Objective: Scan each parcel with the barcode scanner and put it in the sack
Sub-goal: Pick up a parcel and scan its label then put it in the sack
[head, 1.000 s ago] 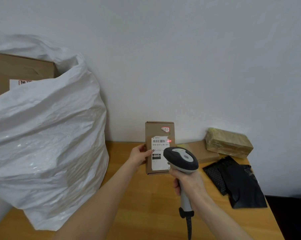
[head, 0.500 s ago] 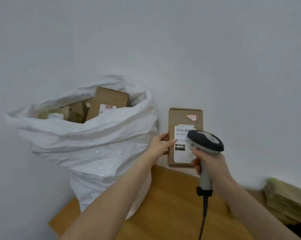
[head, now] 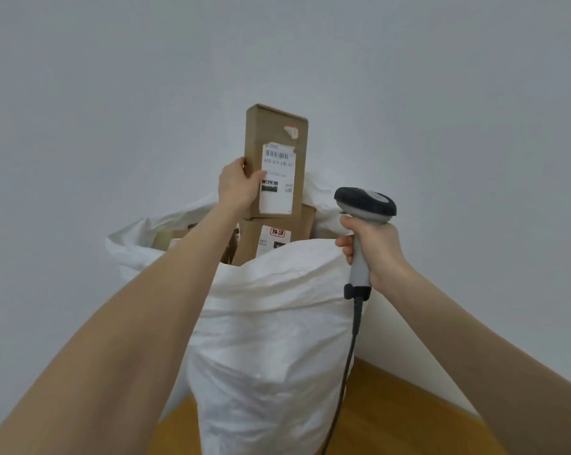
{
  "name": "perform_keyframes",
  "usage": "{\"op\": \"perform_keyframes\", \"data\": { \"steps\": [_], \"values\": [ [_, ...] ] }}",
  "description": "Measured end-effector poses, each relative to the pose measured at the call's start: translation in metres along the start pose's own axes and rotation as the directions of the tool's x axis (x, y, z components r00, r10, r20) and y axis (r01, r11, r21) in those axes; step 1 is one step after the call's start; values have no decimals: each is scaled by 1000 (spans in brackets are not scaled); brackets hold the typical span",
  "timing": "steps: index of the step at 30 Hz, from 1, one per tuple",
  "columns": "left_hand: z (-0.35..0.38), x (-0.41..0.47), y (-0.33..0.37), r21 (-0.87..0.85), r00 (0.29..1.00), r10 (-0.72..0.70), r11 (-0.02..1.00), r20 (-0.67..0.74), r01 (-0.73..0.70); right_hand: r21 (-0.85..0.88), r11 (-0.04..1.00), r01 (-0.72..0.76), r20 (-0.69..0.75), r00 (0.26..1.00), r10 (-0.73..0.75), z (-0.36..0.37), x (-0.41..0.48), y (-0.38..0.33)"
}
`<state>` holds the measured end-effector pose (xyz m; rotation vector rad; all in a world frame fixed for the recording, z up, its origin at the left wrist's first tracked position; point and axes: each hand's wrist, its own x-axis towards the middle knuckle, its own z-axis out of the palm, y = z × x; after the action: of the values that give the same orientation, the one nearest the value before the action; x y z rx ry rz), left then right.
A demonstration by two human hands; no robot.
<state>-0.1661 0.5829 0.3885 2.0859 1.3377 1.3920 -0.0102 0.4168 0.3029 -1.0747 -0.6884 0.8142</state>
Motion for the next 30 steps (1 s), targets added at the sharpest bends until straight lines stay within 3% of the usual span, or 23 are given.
{"op": "perform_keyframes", "data": {
  "steps": [6, 9, 16, 21, 25, 30],
  "values": [
    [60, 6, -61, 281, 942, -213, 950, 261, 137, -39, 998, -49, -62, 997, 47, 9, 29, 25],
    [72, 6, -68, 392, 907, -250, 914, 340, 105, -59, 997, -55, -86, 995, 50, 9, 37, 31],
    [86, 3, -23, 371, 947, -43, 925, 319, -83, -54, 997, -47, -82, 996, 42, 8, 33, 31],
    [119, -28, 34, 291, 946, 171, 923, 275, -251, -25, 998, -66, -140, 988, 62, -34, 10, 27],
    [171, -85, 83, 198, 900, 273, 915, 341, -353, 8, 995, -97, -245, 965, 96, -105, -22, 34],
    [264, -204, 118, 81, 768, 249, 928, 590, -363, 89, 976, -198, -427, 878, 217, -225, -83, 70]
  ]
}}
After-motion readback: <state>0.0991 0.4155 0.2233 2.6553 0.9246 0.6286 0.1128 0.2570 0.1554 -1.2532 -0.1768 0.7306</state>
